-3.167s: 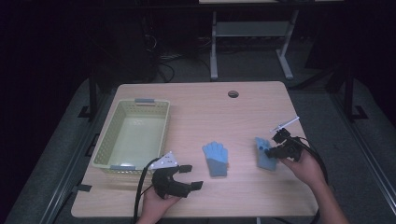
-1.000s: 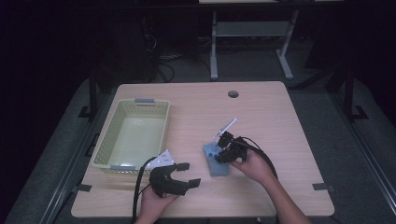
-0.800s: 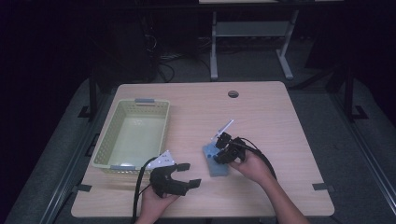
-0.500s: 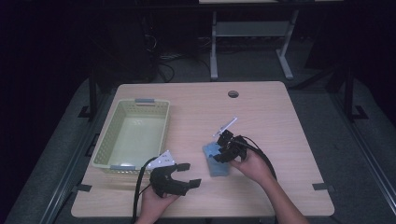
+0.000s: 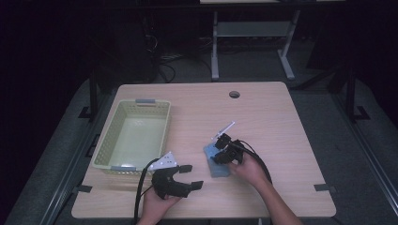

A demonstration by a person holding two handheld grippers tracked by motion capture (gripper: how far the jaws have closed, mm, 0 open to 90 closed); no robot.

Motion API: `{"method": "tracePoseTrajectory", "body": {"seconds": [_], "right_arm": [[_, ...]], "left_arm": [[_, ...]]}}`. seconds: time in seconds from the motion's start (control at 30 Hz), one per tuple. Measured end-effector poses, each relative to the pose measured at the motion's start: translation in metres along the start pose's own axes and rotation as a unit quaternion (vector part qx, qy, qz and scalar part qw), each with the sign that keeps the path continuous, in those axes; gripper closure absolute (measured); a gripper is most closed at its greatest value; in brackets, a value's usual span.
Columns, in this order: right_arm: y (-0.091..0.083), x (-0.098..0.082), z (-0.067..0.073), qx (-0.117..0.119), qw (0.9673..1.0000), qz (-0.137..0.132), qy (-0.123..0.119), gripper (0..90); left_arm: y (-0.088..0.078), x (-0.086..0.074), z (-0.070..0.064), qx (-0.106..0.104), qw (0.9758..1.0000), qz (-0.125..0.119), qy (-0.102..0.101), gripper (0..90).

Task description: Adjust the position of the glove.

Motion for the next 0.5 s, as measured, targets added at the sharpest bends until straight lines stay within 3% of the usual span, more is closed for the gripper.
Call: {"method": "tracePoseTrajectory", "body": {"seconds": [0.33, 0.37, 0.5], "right_arm": [[-0.016, -0.002, 0.003, 0.011, 0.9994, -0.031, 0.012, 55.4], [-0.021, -0.004, 0.001, 0.022, 0.9987, -0.039, 0.025, 50.9], [-0.029, -0.009, -0.005, 0.031, 0.9970, -0.053, 0.048, 47.6]], "left_arm": [[0.007, -0.006, 0.001, 0.010, 0.9997, 0.021, -0.004, 23.5], [0.007, -0.006, 0.001, 0.007, 0.9997, 0.021, -0.013, 23.5], [0.008, -0.005, 0.002, 0.009, 0.9993, 0.018, -0.032, 23.4]]}}
Point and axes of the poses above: each handheld gripper's, and its own axes: y roughly forward along the jaws, x roughly out of its top, z roughly to its left, the point moved 9 cm from there along y, roughly forward along the jaws, and after that the axes turned 10 degrees about y, right-handed, at the moved point
